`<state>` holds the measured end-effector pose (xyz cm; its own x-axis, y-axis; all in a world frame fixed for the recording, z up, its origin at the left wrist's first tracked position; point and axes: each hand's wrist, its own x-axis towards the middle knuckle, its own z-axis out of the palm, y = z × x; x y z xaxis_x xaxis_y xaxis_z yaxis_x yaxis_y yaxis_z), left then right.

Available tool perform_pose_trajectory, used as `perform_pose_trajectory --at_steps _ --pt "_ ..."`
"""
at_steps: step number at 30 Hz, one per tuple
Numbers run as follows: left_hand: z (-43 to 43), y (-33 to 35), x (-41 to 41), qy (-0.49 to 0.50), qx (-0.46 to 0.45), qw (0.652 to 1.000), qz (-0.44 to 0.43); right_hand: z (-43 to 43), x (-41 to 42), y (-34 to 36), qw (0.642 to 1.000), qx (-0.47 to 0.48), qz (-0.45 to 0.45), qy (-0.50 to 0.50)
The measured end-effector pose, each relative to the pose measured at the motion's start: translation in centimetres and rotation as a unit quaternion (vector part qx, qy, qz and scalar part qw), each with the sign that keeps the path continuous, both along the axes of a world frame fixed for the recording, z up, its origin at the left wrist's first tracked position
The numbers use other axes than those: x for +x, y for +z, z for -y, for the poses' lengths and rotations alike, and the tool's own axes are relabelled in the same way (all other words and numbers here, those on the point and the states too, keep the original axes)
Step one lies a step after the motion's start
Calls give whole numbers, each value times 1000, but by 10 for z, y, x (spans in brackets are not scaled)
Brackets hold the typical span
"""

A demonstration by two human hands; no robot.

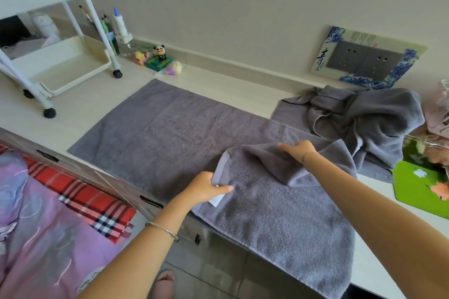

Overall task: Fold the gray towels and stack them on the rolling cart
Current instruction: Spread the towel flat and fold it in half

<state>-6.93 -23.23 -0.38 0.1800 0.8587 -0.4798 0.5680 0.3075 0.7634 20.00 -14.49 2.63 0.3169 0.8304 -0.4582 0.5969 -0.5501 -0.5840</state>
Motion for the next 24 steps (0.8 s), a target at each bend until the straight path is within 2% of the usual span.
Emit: perform_pose_trajectory --at_steps 2,4,9,13,19,24 --pt "3 7 6 30 -26 998 41 -2 -4 4 999 15 -40 -4" --pt "3 18 9 46 -39 996 67 -5 -5 11 995 91 -17 42" --pt "-7 63 2 29 -61 992 111 -23 -11 68 959 279 -2 52" --pt "-22 114 -26 -13 -85 979 185 -55 -43 121 928 370 -9 49" --pt "-49 167 -100 -23 -78 974 212 -102 -123 167 904 418 -55 73" --pt "-84 176 -189 0 -61 977 205 -151 -214 181 895 430 -84 84"
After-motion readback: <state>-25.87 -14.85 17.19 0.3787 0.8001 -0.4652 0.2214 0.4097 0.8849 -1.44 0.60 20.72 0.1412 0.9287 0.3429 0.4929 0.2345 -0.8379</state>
